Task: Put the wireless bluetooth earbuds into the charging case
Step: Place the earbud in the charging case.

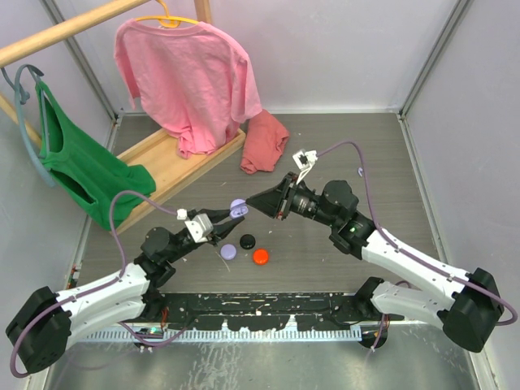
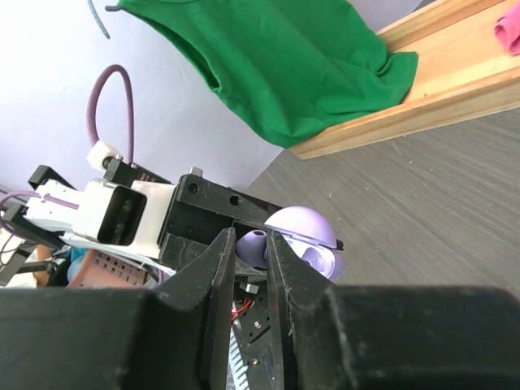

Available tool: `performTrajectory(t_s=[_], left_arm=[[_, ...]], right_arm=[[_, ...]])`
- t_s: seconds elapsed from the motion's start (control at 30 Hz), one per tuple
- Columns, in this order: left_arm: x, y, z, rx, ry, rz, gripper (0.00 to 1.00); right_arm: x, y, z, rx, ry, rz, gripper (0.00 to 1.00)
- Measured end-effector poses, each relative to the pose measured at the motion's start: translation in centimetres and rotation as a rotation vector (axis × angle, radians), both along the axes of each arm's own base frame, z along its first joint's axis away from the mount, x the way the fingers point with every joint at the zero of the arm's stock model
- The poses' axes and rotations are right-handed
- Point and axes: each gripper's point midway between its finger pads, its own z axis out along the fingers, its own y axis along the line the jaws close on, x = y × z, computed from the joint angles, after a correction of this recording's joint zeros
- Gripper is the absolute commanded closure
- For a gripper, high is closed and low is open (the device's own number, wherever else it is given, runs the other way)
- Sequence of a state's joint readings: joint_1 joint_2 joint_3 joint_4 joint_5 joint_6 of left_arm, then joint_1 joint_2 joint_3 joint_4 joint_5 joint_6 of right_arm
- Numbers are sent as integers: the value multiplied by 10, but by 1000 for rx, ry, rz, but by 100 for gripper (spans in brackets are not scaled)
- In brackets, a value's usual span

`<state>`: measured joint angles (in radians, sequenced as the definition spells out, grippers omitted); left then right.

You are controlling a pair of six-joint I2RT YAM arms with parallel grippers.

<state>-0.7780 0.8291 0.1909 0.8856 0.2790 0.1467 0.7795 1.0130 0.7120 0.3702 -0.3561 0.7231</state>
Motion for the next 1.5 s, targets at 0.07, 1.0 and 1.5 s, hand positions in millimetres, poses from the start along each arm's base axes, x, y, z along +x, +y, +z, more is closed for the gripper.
performTrajectory(t_s=[0.07,1.0,1.5], left_arm=[[-1,-1,1,-1,-2,-6,97],[-5,-3,11,-42,-12,-34,97],[-3,-3,9,-38,-7,-27,97]], right_arm=[[-3,3,-1,9,5,13,86],[-10,22,-23,7,71,62,86],[-5,23,-31,11,118,4,81]])
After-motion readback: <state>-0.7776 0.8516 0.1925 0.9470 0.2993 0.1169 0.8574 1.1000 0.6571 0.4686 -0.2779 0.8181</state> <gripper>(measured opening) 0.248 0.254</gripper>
